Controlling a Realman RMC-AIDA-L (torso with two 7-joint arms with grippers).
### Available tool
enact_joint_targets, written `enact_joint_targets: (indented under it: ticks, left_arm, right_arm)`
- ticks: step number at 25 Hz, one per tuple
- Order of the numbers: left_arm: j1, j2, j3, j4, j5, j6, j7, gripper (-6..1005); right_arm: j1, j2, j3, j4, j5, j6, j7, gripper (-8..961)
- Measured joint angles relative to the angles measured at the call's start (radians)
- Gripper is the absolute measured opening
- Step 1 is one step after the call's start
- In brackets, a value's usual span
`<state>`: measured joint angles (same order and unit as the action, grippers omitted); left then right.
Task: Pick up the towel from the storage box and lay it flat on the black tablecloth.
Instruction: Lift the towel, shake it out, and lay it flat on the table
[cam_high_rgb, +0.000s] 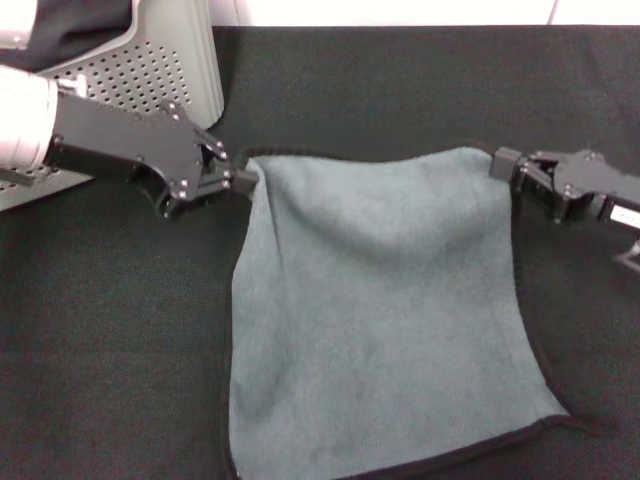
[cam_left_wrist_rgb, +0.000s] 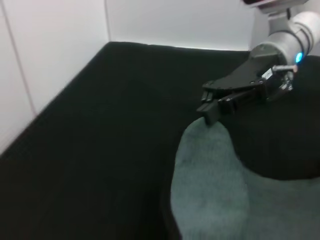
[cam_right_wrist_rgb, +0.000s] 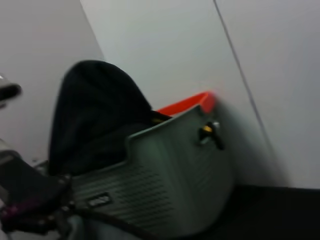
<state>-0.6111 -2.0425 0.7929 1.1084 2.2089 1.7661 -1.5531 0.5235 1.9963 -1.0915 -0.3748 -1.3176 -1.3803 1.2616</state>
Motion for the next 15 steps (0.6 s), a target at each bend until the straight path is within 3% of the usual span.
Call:
enact_joint_targets:
  ticks: [10, 15]
  left_arm:
    - [-0.058, 0.027, 0.003, -0.079, 0.018, -0.12, -0.012, 23]
    - [-0.094, 0.011, 0.005, -0.122, 0.096, -0.197, -0.013, 24]
  right_arm:
    - [0.096, -0.067, 0.003, -0.002, 0.007, 0.066, -0.025, 24]
    - [0.132, -0.067, -0.01, 0.008, -0.02, 0.136, -0.023, 25]
